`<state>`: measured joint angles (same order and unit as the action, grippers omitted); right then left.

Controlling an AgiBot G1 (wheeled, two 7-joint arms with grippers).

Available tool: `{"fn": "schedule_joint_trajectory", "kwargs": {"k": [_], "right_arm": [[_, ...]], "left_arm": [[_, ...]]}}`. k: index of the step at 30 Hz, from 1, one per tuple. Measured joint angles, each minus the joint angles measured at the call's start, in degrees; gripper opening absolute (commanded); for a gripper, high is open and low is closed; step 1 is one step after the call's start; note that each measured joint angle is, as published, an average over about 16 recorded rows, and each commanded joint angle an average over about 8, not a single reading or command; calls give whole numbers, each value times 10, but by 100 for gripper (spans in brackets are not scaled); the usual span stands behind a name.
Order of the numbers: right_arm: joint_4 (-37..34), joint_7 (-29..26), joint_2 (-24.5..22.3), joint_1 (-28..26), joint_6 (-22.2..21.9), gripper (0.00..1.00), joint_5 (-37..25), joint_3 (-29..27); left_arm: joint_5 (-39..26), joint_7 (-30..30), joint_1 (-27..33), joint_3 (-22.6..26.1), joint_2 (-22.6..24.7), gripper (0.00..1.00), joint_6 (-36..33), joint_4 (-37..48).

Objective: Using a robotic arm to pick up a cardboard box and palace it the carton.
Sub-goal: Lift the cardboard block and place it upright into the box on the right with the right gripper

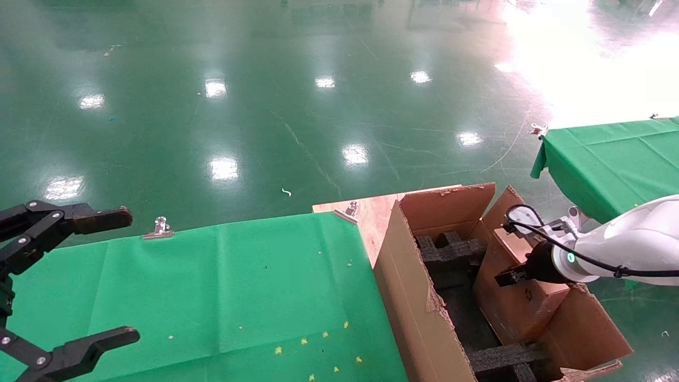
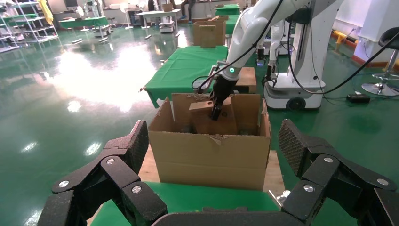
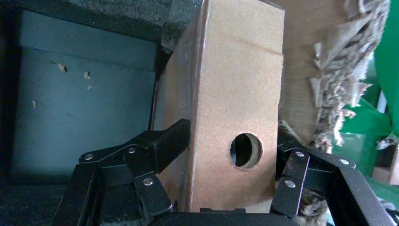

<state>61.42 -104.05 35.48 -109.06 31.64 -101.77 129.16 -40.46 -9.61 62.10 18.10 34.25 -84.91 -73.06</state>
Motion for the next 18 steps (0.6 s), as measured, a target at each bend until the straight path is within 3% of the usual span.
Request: {"fn": "schedule_joint_trajectory", "kwargs": {"k": [18], "right_arm": [[-54, 47, 14, 72, -45, 0, 82, -15]], "left_arm": [[0, 0, 0, 0, 0, 100, 0, 0]]}}
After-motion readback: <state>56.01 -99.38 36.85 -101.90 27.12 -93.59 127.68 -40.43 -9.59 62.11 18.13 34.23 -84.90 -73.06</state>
